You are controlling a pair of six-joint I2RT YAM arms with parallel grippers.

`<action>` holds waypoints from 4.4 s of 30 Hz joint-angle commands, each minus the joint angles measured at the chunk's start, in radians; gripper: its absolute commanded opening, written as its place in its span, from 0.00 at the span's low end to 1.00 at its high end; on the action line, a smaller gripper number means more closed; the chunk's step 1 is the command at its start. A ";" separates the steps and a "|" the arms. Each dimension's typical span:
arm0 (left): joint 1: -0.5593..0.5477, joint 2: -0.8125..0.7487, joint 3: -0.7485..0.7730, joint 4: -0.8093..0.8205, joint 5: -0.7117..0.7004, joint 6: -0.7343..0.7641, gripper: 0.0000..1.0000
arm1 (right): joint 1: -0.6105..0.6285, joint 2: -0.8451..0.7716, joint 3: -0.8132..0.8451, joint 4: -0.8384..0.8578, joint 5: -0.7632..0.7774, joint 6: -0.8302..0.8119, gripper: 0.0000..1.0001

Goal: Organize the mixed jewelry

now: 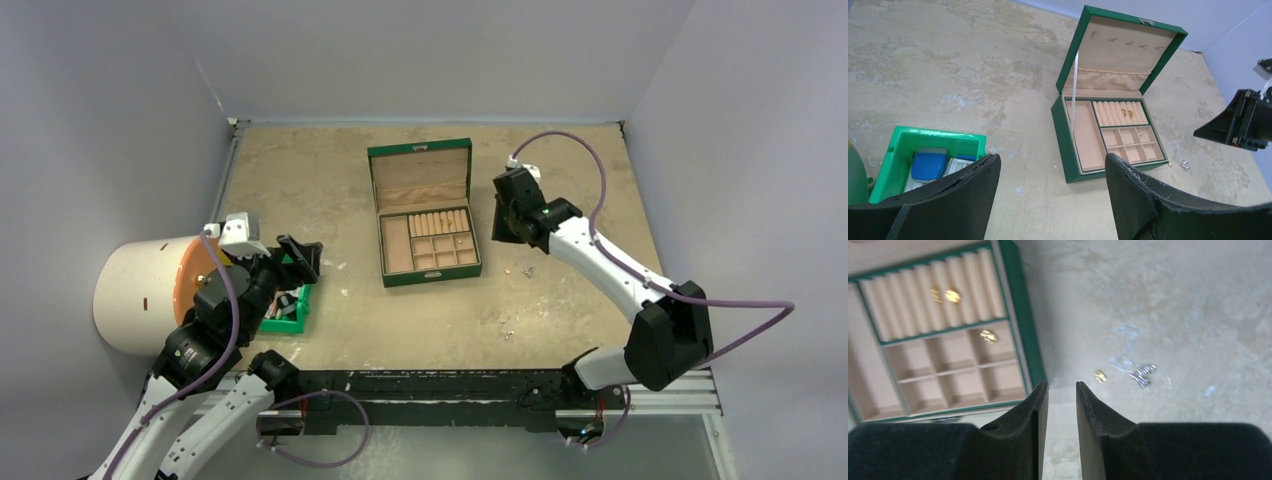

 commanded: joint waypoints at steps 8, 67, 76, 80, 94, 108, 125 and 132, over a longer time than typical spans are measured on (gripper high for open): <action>0.006 0.021 0.001 0.038 -0.007 -0.015 0.76 | -0.059 -0.011 -0.207 0.064 0.007 0.016 0.32; 0.007 0.025 0.001 0.035 -0.016 -0.019 0.77 | -0.104 0.154 -0.231 0.159 -0.035 -0.002 0.00; 0.006 0.022 0.001 0.036 -0.016 -0.019 0.77 | -0.104 0.066 -0.187 0.107 -0.024 -0.007 0.00; 0.006 0.020 0.001 0.036 -0.016 -0.019 0.77 | -0.102 0.031 -0.128 0.092 -0.052 -0.022 0.00; 0.006 0.014 0.001 0.035 -0.019 -0.019 0.77 | -0.034 0.075 0.037 0.119 -0.166 -0.003 0.00; 0.006 -0.001 0.000 0.034 -0.025 -0.020 0.77 | 0.084 0.279 0.135 0.114 -0.040 0.010 0.00; 0.006 0.002 0.000 0.033 -0.028 -0.020 0.77 | 0.087 0.324 0.122 0.112 -0.018 0.041 0.11; 0.006 0.002 0.000 0.033 -0.028 -0.021 0.77 | 0.088 0.302 0.123 0.101 -0.014 0.049 0.19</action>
